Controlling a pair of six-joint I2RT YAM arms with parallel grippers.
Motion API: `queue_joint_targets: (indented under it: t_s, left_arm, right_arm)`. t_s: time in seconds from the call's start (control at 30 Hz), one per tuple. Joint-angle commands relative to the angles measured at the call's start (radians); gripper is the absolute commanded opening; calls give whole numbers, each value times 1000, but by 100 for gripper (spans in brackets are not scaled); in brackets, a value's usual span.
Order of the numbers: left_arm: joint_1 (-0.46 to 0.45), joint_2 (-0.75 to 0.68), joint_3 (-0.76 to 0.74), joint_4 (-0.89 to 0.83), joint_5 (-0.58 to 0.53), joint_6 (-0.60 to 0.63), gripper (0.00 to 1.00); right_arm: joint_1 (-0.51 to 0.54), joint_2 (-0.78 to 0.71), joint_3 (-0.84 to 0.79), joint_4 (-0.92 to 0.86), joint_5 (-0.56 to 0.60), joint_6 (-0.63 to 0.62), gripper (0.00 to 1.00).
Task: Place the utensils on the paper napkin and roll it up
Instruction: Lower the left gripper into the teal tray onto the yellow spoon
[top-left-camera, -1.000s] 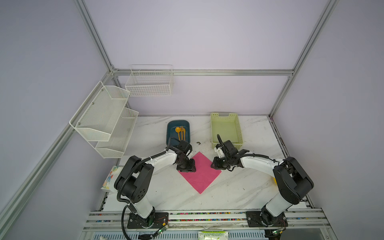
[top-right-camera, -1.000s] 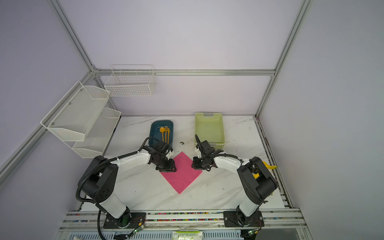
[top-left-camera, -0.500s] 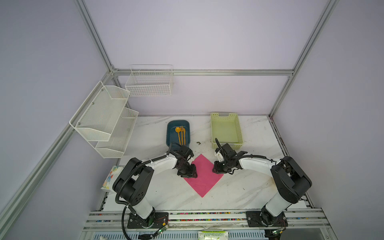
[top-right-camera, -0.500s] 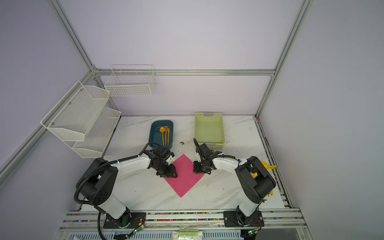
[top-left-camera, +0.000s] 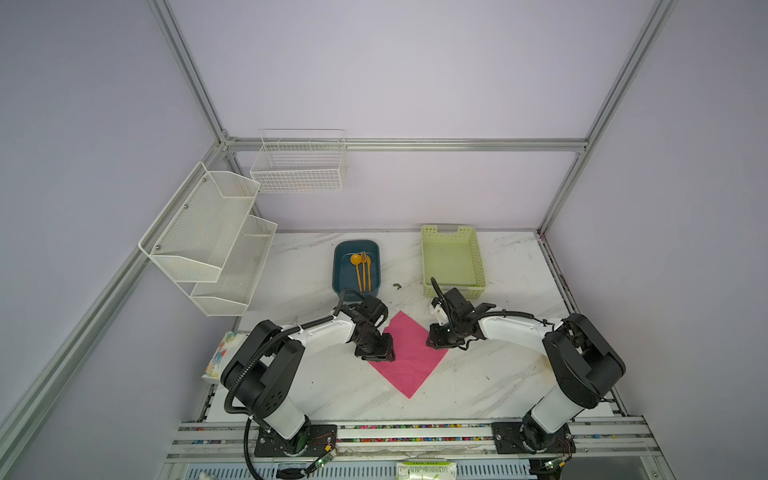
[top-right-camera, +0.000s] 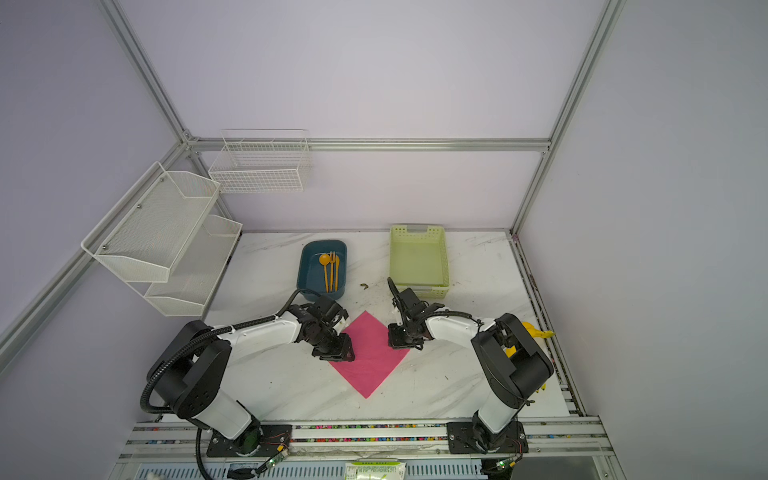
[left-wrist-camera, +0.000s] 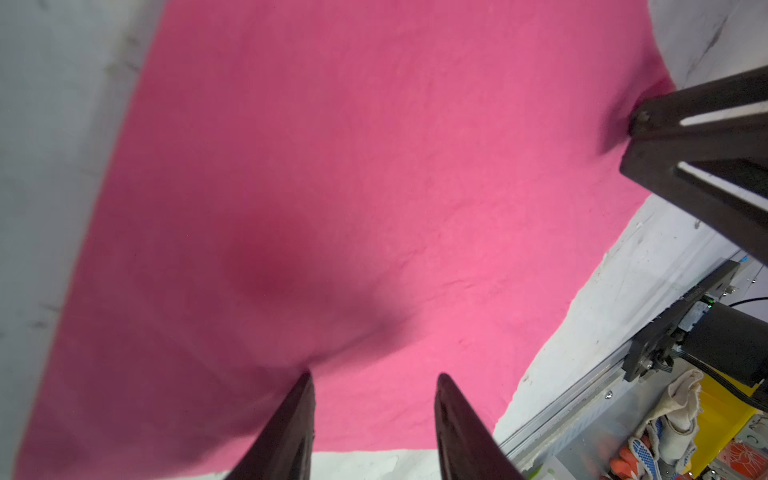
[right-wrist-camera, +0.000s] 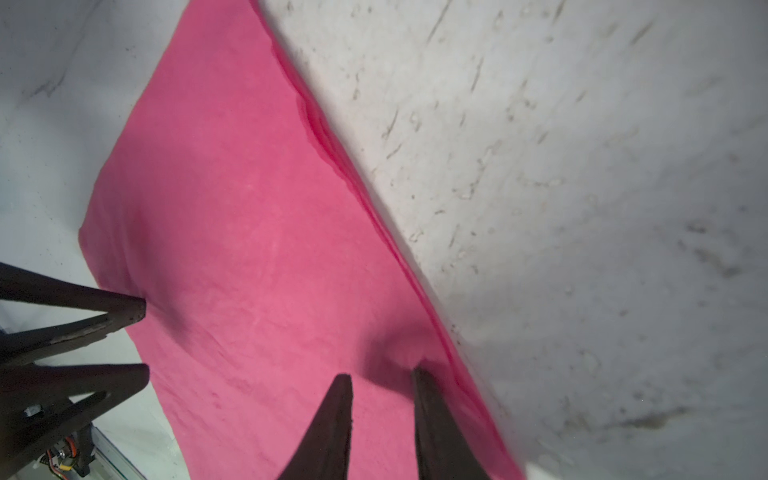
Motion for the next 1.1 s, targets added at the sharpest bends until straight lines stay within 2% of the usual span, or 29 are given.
queue_joint_targets:
  t_s: [0.0,0.3,0.53,0.73,1.07]
  left_arm:
    - [0,8,146,-90,-100,47,47]
    - [71,51,453,-197,-204,149,47]
    - [178,175,710,-272,-325,229,48]
    - [247,318,896,-307,-435,210,47]
    - [329,566,1173,-357,-506,180,35]
  right_arm:
    - [7,-52,46,-45,34,-3,30]
    - [6,-106,185,-95,102,19,30]
    - [5,-116,255,-109,135,19,29]
    - [4,-110,285,-114,157,20,29]
    - [-4,-63,322,-114,162,3,29]
